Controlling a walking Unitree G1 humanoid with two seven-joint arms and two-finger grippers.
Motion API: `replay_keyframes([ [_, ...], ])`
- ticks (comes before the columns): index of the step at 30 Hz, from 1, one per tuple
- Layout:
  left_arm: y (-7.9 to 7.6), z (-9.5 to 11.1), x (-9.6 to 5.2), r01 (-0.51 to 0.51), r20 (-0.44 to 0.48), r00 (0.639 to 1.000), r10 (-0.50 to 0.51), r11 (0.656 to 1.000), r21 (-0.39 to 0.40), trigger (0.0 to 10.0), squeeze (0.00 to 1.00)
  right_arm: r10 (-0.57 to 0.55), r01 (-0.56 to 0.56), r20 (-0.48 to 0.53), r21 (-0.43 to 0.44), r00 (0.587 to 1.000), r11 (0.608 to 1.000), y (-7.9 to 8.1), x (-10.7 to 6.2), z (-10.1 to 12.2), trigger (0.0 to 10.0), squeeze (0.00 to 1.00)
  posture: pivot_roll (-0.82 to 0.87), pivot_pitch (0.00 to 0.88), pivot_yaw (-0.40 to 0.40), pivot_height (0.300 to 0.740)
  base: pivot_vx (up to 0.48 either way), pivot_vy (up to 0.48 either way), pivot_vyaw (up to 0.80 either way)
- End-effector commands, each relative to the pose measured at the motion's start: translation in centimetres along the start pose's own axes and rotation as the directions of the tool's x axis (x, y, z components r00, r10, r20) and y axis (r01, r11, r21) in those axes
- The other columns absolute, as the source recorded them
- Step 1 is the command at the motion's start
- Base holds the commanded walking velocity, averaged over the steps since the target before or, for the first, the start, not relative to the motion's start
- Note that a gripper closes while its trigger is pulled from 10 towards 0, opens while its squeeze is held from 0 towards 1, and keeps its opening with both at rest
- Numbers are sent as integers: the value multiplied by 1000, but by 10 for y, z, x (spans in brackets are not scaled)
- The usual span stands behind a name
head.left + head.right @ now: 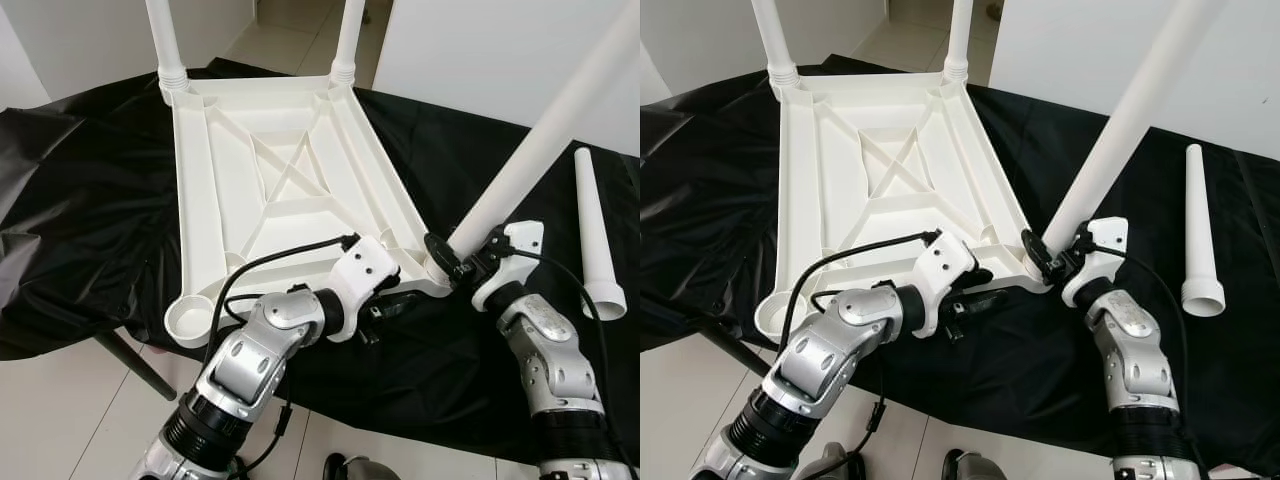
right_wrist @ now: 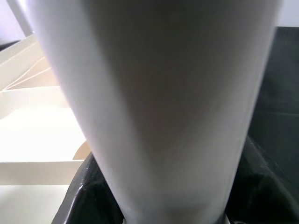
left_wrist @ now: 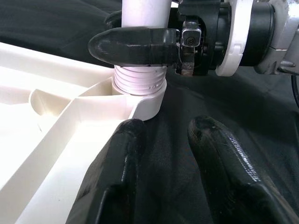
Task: Building children table
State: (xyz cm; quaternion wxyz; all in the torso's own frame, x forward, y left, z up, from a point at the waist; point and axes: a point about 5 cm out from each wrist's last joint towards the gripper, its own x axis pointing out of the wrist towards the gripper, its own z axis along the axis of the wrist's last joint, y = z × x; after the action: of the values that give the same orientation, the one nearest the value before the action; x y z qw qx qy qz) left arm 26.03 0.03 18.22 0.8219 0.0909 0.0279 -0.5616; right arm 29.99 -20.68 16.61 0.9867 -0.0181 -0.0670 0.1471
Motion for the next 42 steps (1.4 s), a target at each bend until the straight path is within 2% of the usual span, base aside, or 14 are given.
replay_keyframes([
  [1,-4,0,2,-15,-5,1000,15,1000,-1,10000,0,-39,40,-33,21,999,999,3,-4,-7,10000,0,29,153,-63,740,0,0,0],
  [4,-4,-1,1,-13,-6,1000,13,1000,-3,10000,0,-106,108,-41,32,993,994,8,-5,-7,10000,0,28,155,-63,740,0,0,0],
  [9,-5,-1,1,-11,-9,1000,11,1000,-3,10000,0,-293,301,-120,54,949,952,15,-4,-17,10000,0,25,157,-66,740,0,0,0],
  [11,-5,-1,1,-11,-9,1000,11,1000,-3,10000,0,-293,301,-120,54,949,952,15,-4,-17,10000,0,25,157,-66,740,0,0,0],
  [15,-6,-1,2,-9,-7,1000,9,1000,-3,10000,0,-387,396,-122,55,914,917,22,-3,-19,10000,0,24,153,-74,740,0,0,0],
  [18,-5,-1,3,-21,-4,1000,21,1000,-8,10000,0,-515,523,-120,40,849,852,37,-3,-17,10000,0,28,149,-87,740,0,0,0],
  [21,-5,0,4,-22,0,1000,22,1000,-10,10000,0,-515,524,-120,53,849,850,42,-3,-15,10000,0,28,147,-89,740,0,0,0],
  [22,-6,0,4,-20,1,1000,20,1000,-9,10000,0,-512,521,-115,64,851,851,41,-3,-14,10000,196,27,145,-90,740,0,0,0],
  [23,-6,0,4,-19,1,1000,20,1000,-7,10000,0,-508,517,-109,71,854,853,41,-3,-12,10000,757,26,144,-90,740,0,0,0],
  [24,-5,0,4,-20,0,1000,20,1000,-6,10000,0,-510,517,-95,70,855,853,38,-4,-10,10000,1000,26,142,-90,740,0,0,0],
  [34,-4,0,3,-22,-2,1000,22,1000,-3,10000,0,-490,491,-27,67,871,869,39,-13,0,10000,1000,26,131,-93,740,0,0,0],
  [35,-4,0,3,-22,-2,1000,22,1000,-2,10000,0,-475,475,-16,72,880,877,41,-17,2,10000,918,27,130,-93,740,0,0,0],
  [36,-4,0,3,-23,-2,1000,23,1000,-3,10000,0,-453,453,-10,64,891,889,45,-23,4,10000,0,27,130,-93,740,0,0,0],
  [42,-4,-1,2,-22,-5,1000,22,1000,-1,10000,0,-419,418,0,63,908,906,50,-33,7,10000,0,26,129,-91,740,0,0,0],
])
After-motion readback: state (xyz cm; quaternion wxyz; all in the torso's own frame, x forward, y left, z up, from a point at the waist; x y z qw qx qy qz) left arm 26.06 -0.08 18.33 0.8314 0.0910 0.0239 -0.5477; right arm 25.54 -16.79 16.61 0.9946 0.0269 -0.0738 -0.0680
